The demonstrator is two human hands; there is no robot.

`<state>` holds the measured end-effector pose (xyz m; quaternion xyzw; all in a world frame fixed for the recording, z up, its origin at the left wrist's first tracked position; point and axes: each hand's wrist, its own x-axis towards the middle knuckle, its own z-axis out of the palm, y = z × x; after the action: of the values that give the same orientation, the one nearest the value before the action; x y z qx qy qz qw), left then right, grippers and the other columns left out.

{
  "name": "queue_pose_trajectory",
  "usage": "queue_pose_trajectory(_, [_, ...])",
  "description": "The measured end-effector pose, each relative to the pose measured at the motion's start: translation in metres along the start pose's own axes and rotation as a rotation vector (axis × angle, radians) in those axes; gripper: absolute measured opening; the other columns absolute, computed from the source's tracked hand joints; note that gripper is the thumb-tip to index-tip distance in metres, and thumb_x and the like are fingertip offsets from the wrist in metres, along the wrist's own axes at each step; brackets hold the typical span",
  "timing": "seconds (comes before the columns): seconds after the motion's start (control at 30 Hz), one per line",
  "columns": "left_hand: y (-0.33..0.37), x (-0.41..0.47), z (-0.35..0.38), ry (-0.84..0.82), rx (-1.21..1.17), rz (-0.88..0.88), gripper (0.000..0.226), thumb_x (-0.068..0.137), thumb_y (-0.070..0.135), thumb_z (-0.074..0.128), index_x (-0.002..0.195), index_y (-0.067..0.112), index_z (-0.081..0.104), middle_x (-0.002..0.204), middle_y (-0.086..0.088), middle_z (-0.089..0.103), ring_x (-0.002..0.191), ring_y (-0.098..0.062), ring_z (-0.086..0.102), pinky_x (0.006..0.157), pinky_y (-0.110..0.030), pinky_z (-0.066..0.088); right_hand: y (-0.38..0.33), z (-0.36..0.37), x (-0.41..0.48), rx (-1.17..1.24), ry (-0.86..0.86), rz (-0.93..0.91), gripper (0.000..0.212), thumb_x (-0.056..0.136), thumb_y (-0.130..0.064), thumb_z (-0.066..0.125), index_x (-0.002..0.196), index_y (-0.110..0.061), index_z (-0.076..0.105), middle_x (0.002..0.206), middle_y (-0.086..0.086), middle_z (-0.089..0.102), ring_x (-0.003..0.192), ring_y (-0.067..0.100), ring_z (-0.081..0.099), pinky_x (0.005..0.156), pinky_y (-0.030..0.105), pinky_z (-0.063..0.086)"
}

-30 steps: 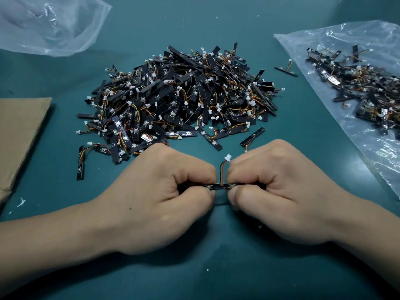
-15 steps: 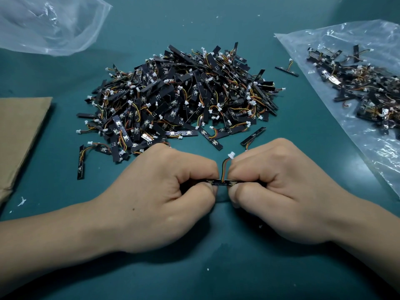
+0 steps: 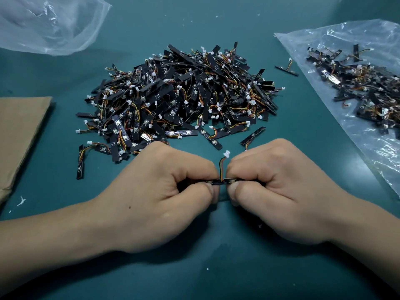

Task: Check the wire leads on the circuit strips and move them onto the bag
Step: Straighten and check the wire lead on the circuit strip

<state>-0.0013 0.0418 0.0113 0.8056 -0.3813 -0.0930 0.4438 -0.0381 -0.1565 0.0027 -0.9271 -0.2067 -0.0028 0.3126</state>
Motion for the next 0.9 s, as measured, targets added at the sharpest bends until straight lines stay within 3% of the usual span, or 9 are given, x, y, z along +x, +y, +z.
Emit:
queue_pose_trajectory(0.13, [-0.0016, 0.0021, 0.0000, 0.008, -0.057, -0.054, 0.030, 0.082, 0.014, 0.057, 0.081, -0.015, 0.066, 0.051, 0.018, 0.044, 0.050, 0.004, 0.044, 0.055, -0.004, 0.032, 0.0004, 0.0001, -0.0002, 0.004, 0.020, 0.002, 0.026, 0.086, -0.019, 0.053, 0.063, -0.010, 0.044, 0.056, 0.006, 0.039, 0.058, 0.029, 0.043, 0.054, 0.049, 0.040])
queue_pose_trajectory(0.33, [0.0005, 0.0036, -0.0020, 0.008, 0.007, 0.018, 0.029, 0.081, 0.011, 0.057, 0.075, -0.018, 0.062, 0.054, 0.012, 0.042, 0.052, -0.007, 0.039, 0.052, -0.010, 0.030, 0.0010, 0.0008, -0.0010, 0.003, 0.012, -0.013, 0.026, 0.085, -0.017, 0.053, 0.062, -0.009, 0.043, 0.058, 0.006, 0.039, 0.058, 0.029, 0.043, 0.053, 0.050, 0.039])
queue_pose_trajectory(0.7, [-0.0040, 0.0001, 0.0045, 0.056, -0.144, -0.049, 0.034, 0.079, 0.013, 0.055, 0.078, -0.020, 0.061, 0.049, 0.015, 0.042, 0.048, 0.002, 0.041, 0.053, -0.006, 0.032, 0.0008, 0.0013, -0.0017, 0.000, 0.035, -0.026, 0.028, 0.086, -0.016, 0.054, 0.062, -0.010, 0.042, 0.058, 0.004, 0.039, 0.058, 0.027, 0.043, 0.052, 0.049, 0.038])
queue_pose_trajectory(0.9, [0.0001, 0.0044, -0.0001, 0.021, -0.022, -0.006, 0.038, 0.083, 0.020, 0.058, 0.081, -0.017, 0.064, 0.053, 0.018, 0.038, 0.051, 0.006, 0.037, 0.056, -0.007, 0.032, 0.0014, 0.0016, -0.0015, 0.012, 0.044, -0.031, 0.029, 0.086, -0.014, 0.055, 0.061, -0.012, 0.040, 0.057, 0.002, 0.038, 0.057, 0.027, 0.042, 0.053, 0.049, 0.038])
